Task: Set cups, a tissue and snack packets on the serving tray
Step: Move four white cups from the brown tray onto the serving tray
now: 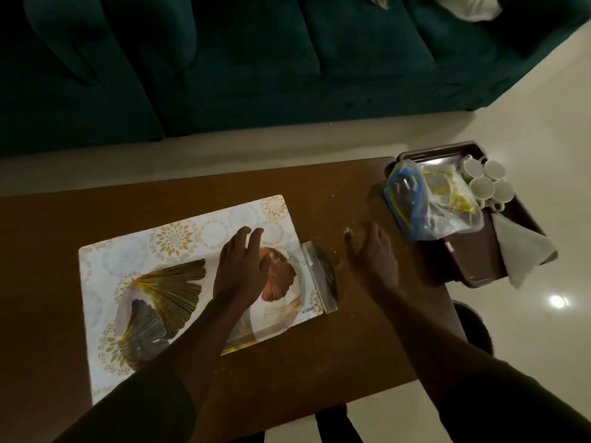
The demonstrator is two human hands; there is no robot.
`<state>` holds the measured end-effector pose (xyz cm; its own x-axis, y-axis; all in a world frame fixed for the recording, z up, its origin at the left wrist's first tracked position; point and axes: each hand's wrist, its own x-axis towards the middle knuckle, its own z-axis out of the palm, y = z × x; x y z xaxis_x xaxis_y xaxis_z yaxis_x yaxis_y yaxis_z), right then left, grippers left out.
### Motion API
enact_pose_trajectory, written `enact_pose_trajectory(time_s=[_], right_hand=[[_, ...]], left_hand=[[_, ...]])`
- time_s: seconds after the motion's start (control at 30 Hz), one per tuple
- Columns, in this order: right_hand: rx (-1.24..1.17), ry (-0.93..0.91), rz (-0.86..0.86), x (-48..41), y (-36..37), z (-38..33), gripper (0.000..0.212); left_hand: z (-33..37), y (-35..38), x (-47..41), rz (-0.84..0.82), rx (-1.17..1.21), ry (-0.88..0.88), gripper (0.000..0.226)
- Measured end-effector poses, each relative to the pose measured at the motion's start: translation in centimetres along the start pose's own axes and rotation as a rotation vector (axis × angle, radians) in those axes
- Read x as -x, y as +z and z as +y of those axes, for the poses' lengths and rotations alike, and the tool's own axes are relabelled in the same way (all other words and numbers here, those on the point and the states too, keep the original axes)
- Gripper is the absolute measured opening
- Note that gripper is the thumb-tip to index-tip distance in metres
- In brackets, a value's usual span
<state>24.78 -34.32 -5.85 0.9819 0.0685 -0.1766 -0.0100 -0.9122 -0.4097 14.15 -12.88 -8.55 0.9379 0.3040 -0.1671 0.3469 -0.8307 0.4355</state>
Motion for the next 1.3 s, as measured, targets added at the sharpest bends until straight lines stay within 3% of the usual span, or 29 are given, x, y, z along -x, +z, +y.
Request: enact_pose_trajectory(time_s=[0.3, 0.43, 0.73, 0.87, 1.03, 1.13, 1.3], right_hand=[[-0.03, -0.005, 0.061, -5.0, -5.9, 8.7, 0.043], [-0.078, -0.051, 0.089, -8.1, -9.8, 15.1, 0.047], [-0.085, 0.028, 0.238, -16.2, -18.4, 26.9, 0.027], [-0.13, 0.002, 0.23, -19.2, -20.0, 30.0, 0.036], [-0.089, 0.055, 0.197, -23.5, -19.8, 32.4, 0.03], [-0.072, 0.048, 0.139, -25.5, -19.1, 33.3, 0.043], [0.006, -0.005, -0.063, -28.0, -17.6, 34.5, 0.086]], left_hand=[[11.2, 2.0, -5.3, 0.057, 0.024, 0.097, 0.053], [18.2, 5.4, -8.1, 0.031, 0.014, 0.17, 0.054], [34.2, 12.6, -14.0, -0.022, 0.101, 0.336, 0.051], [38.8, 14.4, -16.3, 0.0, 0.112, 0.399, 0.052], [42.6, 16.8, -19.0, 0.02, 0.036, 0.416, 0.056], [44.5, 18.3, -20.7, 0.056, -0.016, 0.411, 0.062], [47.4, 21.5, -23.0, 0.048, -0.177, 0.329, 0.076]])
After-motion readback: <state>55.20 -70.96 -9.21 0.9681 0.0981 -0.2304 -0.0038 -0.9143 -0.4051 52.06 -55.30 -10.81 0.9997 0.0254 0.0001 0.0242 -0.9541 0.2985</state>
